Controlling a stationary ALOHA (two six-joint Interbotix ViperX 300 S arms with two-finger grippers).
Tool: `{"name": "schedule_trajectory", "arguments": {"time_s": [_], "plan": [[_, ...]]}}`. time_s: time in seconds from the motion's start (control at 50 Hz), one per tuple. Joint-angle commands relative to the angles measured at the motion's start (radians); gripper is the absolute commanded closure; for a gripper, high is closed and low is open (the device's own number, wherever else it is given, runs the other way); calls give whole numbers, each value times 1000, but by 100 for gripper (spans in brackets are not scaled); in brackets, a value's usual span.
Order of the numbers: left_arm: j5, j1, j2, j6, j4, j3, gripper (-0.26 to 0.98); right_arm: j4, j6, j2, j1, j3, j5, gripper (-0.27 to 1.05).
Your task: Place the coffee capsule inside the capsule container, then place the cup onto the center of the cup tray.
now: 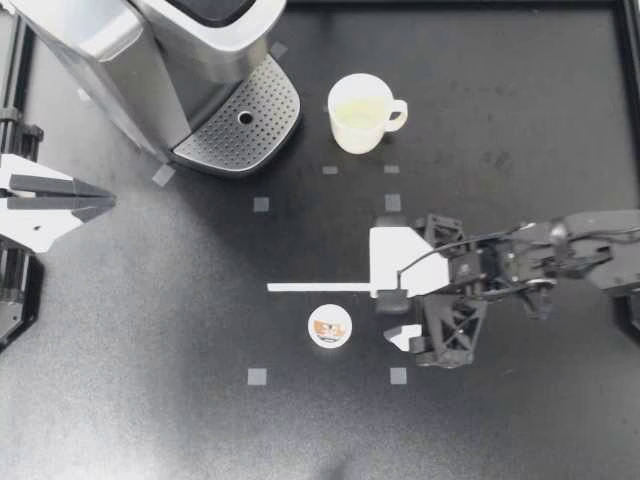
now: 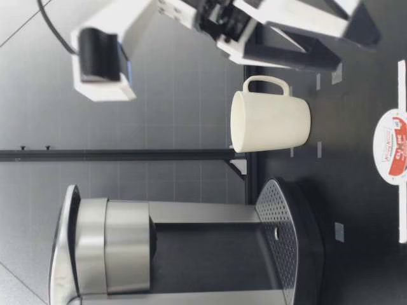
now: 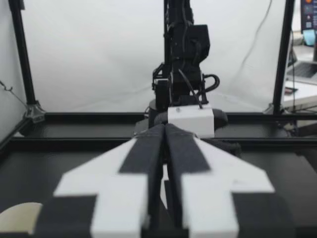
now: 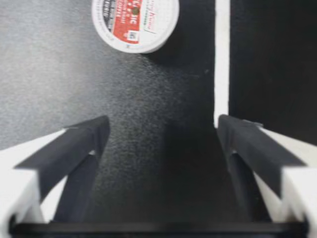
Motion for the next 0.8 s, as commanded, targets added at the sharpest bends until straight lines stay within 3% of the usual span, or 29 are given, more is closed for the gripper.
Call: {"name": "schedule_trajectory", "arguments": {"time_s": [0.0,0.78], "plan": [[-5,2,3,3,0,-11,62,2,-3,11,8,-41,6,-18],[-5,2,0,14,2,-9,62,-2,-18,173,38,-204,15,-18]]}}
